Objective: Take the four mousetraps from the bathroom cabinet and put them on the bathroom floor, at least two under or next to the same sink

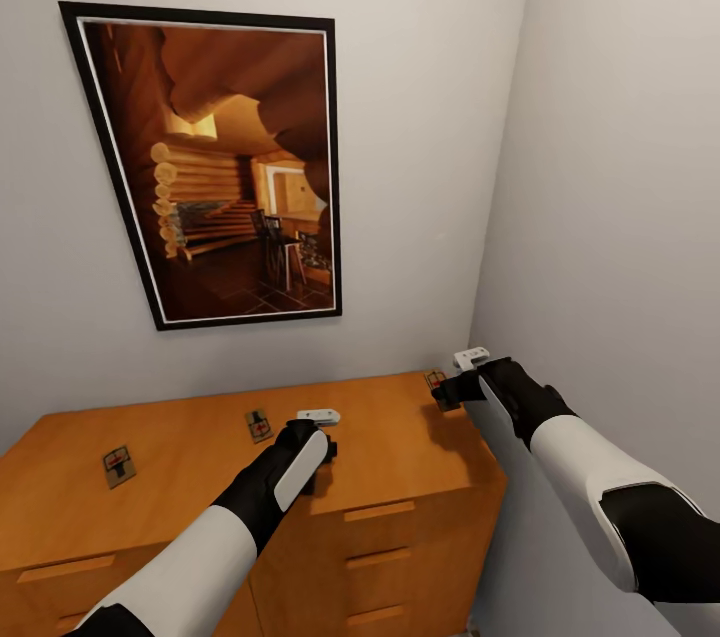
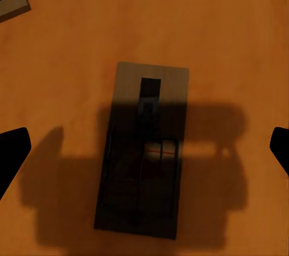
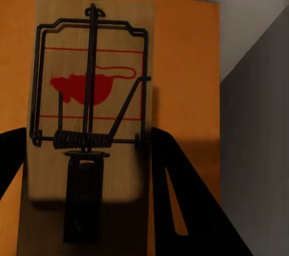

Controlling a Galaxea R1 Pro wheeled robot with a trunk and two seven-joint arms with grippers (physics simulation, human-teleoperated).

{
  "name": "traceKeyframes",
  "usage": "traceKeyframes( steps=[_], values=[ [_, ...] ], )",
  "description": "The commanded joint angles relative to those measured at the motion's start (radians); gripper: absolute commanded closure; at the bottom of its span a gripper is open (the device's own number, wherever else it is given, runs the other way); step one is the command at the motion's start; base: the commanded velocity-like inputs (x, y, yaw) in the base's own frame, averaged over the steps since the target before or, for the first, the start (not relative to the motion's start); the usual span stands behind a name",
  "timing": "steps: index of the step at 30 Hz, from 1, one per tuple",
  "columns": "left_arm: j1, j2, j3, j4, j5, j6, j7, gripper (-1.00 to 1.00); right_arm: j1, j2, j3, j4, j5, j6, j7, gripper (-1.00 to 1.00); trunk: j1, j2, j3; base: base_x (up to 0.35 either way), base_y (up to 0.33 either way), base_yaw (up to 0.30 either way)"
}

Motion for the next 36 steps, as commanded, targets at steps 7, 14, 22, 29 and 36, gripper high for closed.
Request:
traceKeyframes(
  steps=[7,14,22,29,36],
  values=[
    [-0.001,0.000,-0.002,0.000,0.009,0.000,0.009,-1.00,0.000,-0.001,0.003,-0.002,0.005,0.004,0.007,1.00,0.000,-0.001,-0.001,0.004,-0.004,0.000],
    [-0.001,0.000,-0.001,-0.001,0.010,0.002,0.009,-1.00,0.000,-0.001,0.003,-0.002,0.005,0.004,0.007,1.00,0.000,-0.001,-0.001,0.000,0.000,0.000],
    [-0.001,0.000,0.001,-0.001,0.011,0.002,-0.043,-1.00,0.000,-0.001,0.003,-0.002,0.006,0.004,0.006,1.00,0.000,-0.001,-0.001,0.000,0.000,0.000],
    [-0.001,0.000,0.002,0.000,0.011,0.001,-0.060,-1.00,0.000,-0.001,0.003,-0.002,0.005,0.004,0.006,1.00,0.000,-0.001,-0.001,0.000,0.000,0.000],
    [-0.001,0.000,0.002,0.000,0.007,0.000,-0.059,-1.00,0.000,-0.001,0.003,-0.002,0.006,0.004,0.007,1.00,0.000,-0.001,-0.001,0.000,0.000,0.000]
  ],
)
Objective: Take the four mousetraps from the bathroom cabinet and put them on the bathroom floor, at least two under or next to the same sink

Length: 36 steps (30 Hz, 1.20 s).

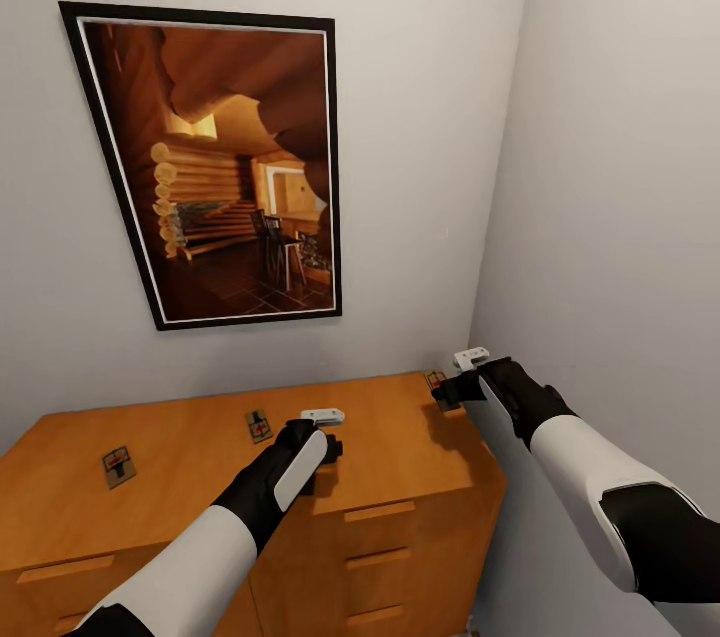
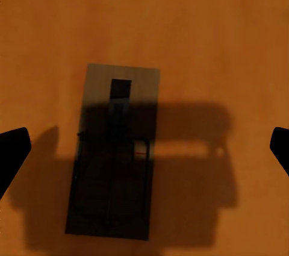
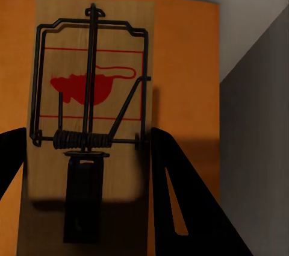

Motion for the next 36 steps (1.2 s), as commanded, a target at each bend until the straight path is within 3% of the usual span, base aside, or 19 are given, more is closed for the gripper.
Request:
traceKeyframes(
  steps=[1,33,36],
  values=[
    [-0.001,0.000,-0.002,-0.001,0.008,0.001,0.011,-1.00,0.000,-0.001,0.003,-0.002,0.005,0.004,0.006,1.00,0.000,-0.001,-0.001,0.000,0.000,0.000],
    [-0.001,0.000,0.001,0.001,0.001,0.004,0.024,-1.00,0.000,-0.001,0.003,-0.002,0.006,0.004,-0.001,1.00,0.000,-0.001,-0.001,0.000,0.000,0.000],
    [-0.001,0.000,0.001,0.001,0.001,0.004,0.024,-1.00,0.001,-0.001,0.003,-0.002,0.006,0.004,-0.001,1.00,0.012,-0.022,-0.010,0.000,0.000,0.000]
  ],
)
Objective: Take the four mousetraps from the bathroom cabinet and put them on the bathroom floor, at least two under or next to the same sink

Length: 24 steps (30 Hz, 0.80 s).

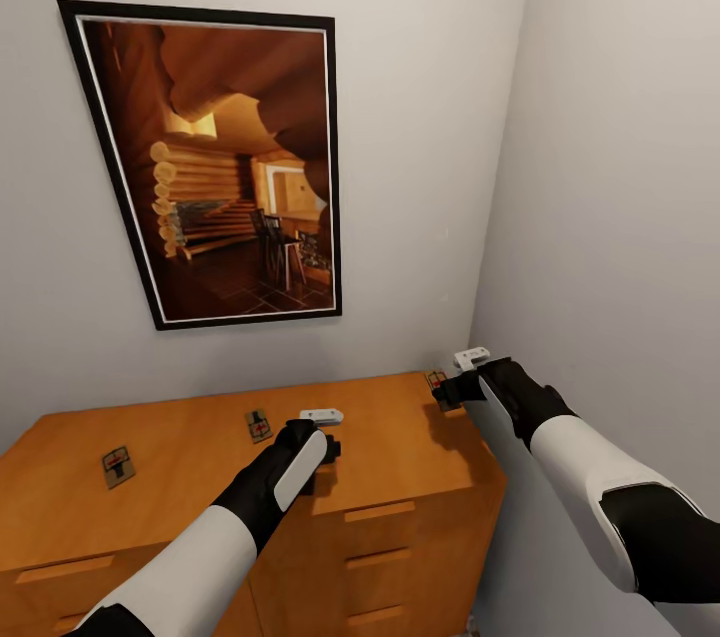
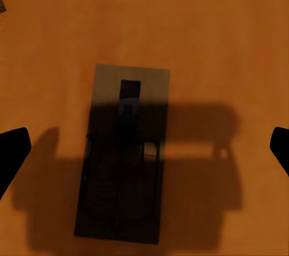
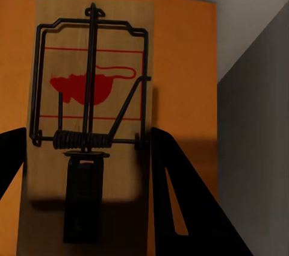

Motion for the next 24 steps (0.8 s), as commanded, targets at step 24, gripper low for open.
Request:
traceKeyframes(
  steps=[24],
  values=[
    [-0.001,0.000,-0.001,0.001,0.008,0.002,0.011,-1.00,-0.001,-0.001,0.003,-0.002,0.004,0.005,0.007,1.00,0.043,-0.078,-0.035,0.000,0.000,0.000]
  ],
)
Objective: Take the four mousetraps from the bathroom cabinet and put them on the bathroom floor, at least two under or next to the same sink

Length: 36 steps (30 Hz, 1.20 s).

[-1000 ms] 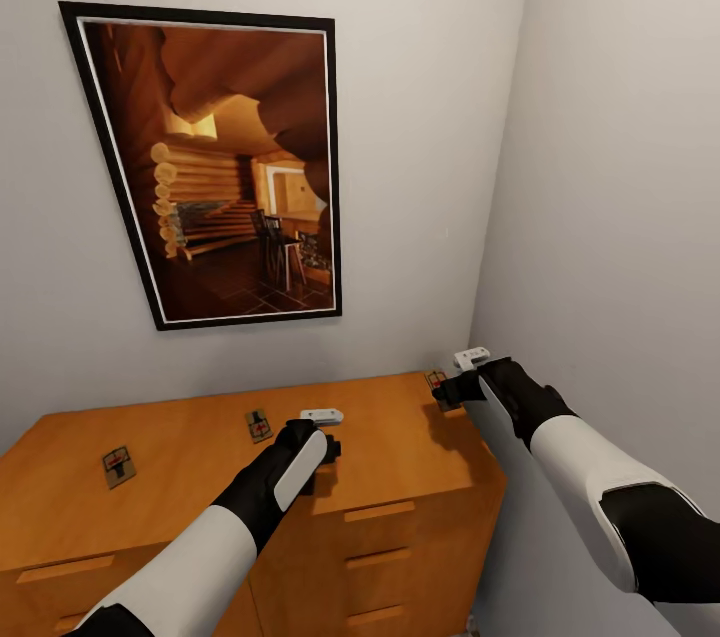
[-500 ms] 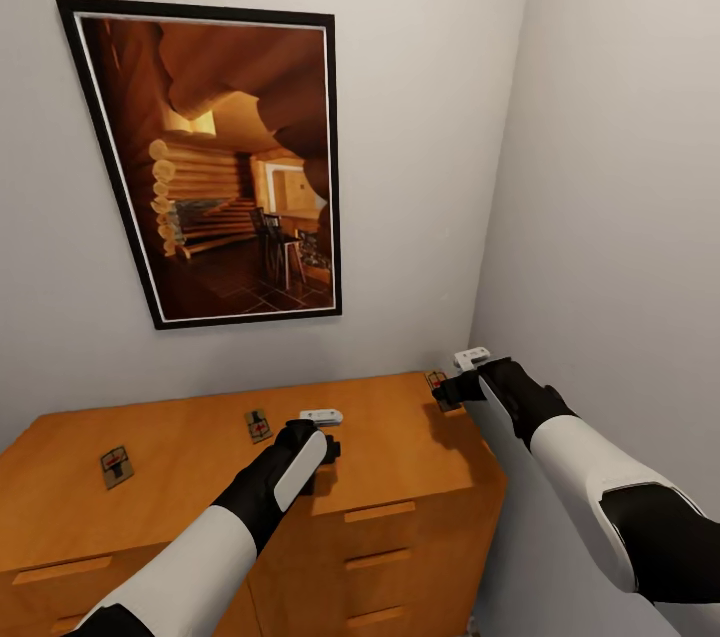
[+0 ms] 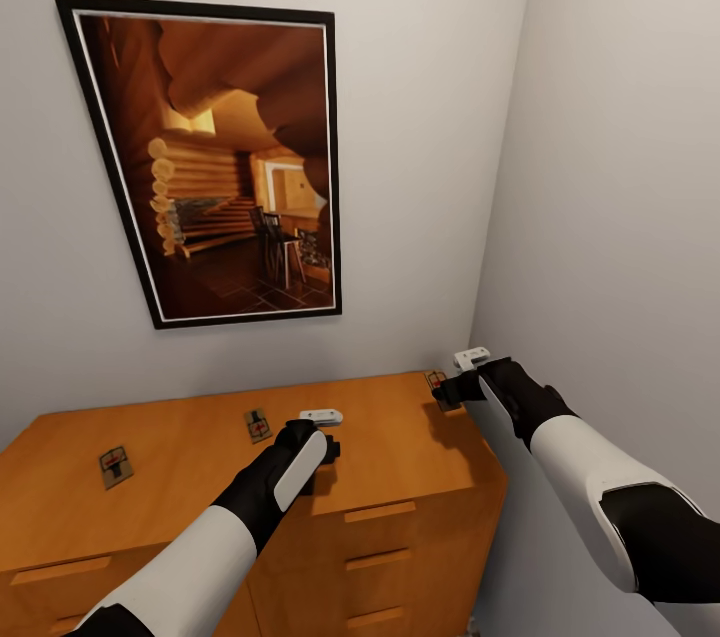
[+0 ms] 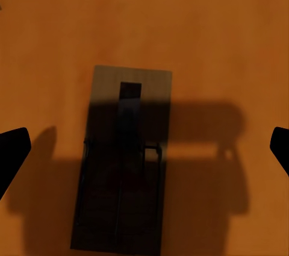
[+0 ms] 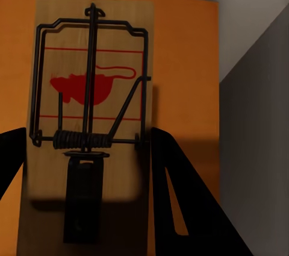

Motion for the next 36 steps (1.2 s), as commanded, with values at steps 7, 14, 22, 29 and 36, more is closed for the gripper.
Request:
traceKeyframes(
  steps=[7,14,22,29,36],
  values=[
    [-0.001,0.000,-0.002,-0.001,0.009,0.001,0.010,-1.00,-0.001,-0.001,0.003,-0.002,0.005,0.005,0.007,1.00,0.020,-0.037,-0.018,0.000,0.000,0.000],
    [-0.001,0.000,-0.002,-0.001,0.009,0.001,0.010,-1.00,-0.001,-0.001,0.003,-0.002,0.006,0.005,0.007,1.00,0.020,-0.037,-0.018,0.000,0.000,0.000],
    [-0.001,0.000,0.000,-0.001,0.011,0.001,0.019,-1.00,0.000,-0.001,0.003,-0.002,0.006,0.005,0.006,1.00,0.020,-0.037,-0.018,0.000,0.000,0.000],
    [-0.001,0.000,-0.001,-0.001,0.011,0.002,0.020,-1.00,0.000,-0.001,0.003,-0.001,0.005,0.005,0.006,1.00,0.020,-0.037,-0.018,0.000,0.000,0.000],
    [-0.001,0.000,0.000,-0.001,0.011,0.003,0.021,-1.00,-0.001,-0.001,0.003,-0.001,0.005,0.004,0.006,1.00,0.020,-0.037,-0.018,0.000,0.000,0.000]
  ],
)
